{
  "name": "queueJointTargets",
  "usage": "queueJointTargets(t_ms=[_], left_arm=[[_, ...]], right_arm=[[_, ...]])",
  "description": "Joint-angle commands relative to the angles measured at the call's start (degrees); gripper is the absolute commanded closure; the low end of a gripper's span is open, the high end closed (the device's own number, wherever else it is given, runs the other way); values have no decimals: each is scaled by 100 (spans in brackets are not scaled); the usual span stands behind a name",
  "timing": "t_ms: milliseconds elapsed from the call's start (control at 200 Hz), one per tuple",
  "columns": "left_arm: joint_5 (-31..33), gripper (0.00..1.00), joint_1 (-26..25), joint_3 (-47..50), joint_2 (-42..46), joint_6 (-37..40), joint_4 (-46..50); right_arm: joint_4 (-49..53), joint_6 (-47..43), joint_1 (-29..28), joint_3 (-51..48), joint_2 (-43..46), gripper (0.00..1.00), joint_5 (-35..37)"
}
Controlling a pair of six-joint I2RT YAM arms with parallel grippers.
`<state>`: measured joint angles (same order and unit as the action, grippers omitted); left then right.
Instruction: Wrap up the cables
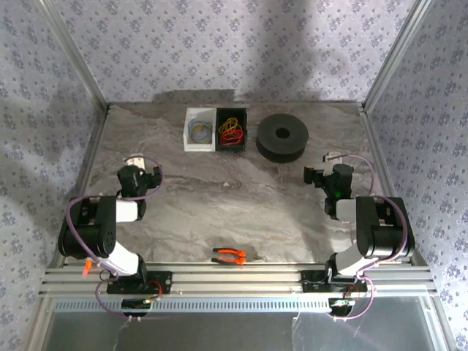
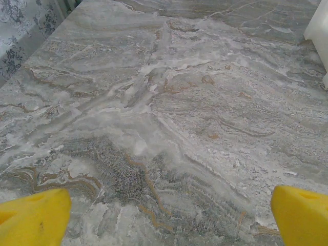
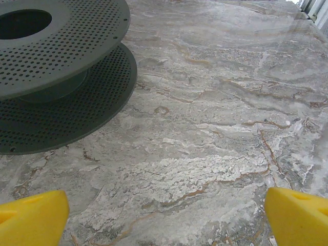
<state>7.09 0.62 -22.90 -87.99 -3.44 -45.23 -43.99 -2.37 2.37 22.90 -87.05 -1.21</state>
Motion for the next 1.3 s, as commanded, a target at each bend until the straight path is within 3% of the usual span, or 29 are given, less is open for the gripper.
queueJointTargets(t_ms=[0, 1149, 1199, 1244, 1294], left_arm=[[38, 0, -29, -29, 8, 80, -249], [40, 0, -28, -28, 9, 77, -239], [242, 0, -60, -43, 33, 58, -251], [602, 0, -151, -156, 255, 49, 105], [758, 0, -235, -518, 679, 8, 1212]], right_arm=[[-110, 61, 6, 15, 3, 0, 75], [-107, 79, 41, 15, 2, 0, 14], [0, 104, 18, 75, 75, 0, 142], [408, 139, 7, 260, 230, 0, 258], [1185, 153, -8, 564, 484, 0, 300]])
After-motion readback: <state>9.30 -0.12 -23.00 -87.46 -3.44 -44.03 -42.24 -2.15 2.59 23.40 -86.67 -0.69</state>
